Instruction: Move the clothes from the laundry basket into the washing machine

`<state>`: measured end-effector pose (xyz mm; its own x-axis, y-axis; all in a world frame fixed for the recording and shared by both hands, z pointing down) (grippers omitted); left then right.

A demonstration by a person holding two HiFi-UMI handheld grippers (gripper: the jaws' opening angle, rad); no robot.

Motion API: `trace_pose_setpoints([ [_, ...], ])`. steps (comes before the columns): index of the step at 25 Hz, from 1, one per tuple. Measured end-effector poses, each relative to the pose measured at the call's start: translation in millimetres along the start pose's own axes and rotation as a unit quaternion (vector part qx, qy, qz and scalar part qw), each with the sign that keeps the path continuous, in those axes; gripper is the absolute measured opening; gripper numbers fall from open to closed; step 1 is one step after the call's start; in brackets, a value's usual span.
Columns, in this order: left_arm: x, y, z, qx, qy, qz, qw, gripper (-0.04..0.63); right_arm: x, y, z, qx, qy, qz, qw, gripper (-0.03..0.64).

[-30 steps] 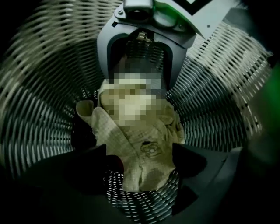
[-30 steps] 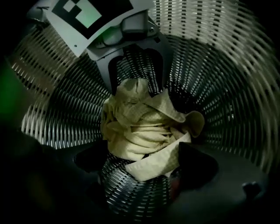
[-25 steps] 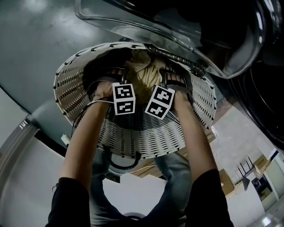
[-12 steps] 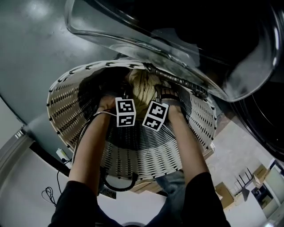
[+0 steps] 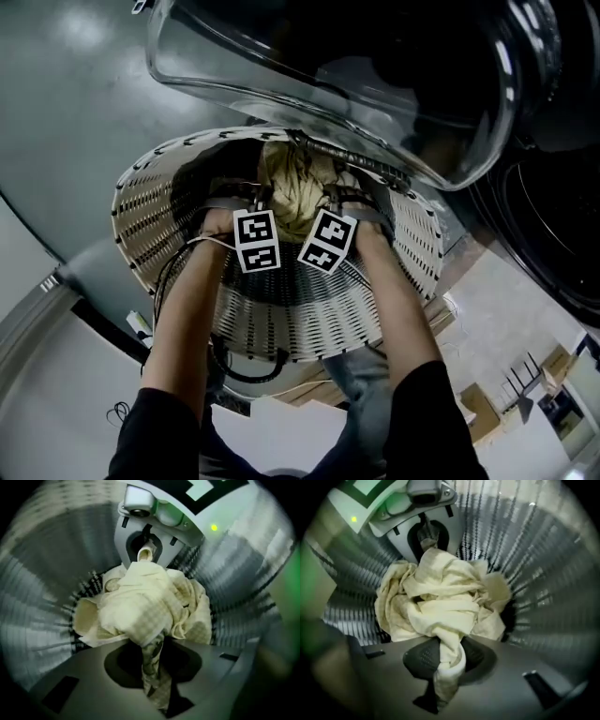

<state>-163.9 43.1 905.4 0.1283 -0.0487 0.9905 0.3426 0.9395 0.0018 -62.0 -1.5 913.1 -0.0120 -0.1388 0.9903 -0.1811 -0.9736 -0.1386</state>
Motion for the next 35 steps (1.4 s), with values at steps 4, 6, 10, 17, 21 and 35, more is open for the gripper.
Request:
trace_pose_setpoints([
  [4,-52.8,-1.3,-4.4,-0.022,0.016,0.003,0.9996,0.095,-50.6,10.9,-2.6,0.018,0.019,-0.001,1.0,0.067],
  [6,-84.4,-1.5,-6.6,-0.028,0.024,-0.001,0.9993,0.094,-79.5,13.3,-2.0,0.027,0.031,-0.002,0.999,0.064],
  [10,-144.4,1.3,-10.5,-0.038,0.035,0.001,0.9987,0.094,-139.9,15.8,-0.1,0.058,0.056,-0.004,0.997,0.063],
  [17,-241.4,17.0,-24.9,-0.115,0.089,-0.001,0.9893,0.094,-241.0,16.1,12.3,0.15,0.095,-0.016,0.984,0.063],
  [21,-291.9,28.7,-31.9,-0.131,0.116,-0.006,0.9845,0.094,-292.1,11.7,23.8,0.194,0.117,-0.01,0.974,0.063],
  [35,-437.6,35.9,-32.3,-0.171,0.196,-0.034,0.9651,0.095,-438.8,10.8,15.2,0.378,0.188,0.02,0.906,0.064],
])
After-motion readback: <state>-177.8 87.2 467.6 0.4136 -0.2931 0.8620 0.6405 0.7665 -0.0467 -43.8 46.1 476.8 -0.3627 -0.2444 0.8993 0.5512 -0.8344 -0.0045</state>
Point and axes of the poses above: the fingertips, and each gripper's own axes: x forward along the fingers, y to its right, z out of its underside, the point moved 5 cm from there along -x, backward along the fingers, and after that the axes turned 5 degrees about -y, right-handed, at the moved point
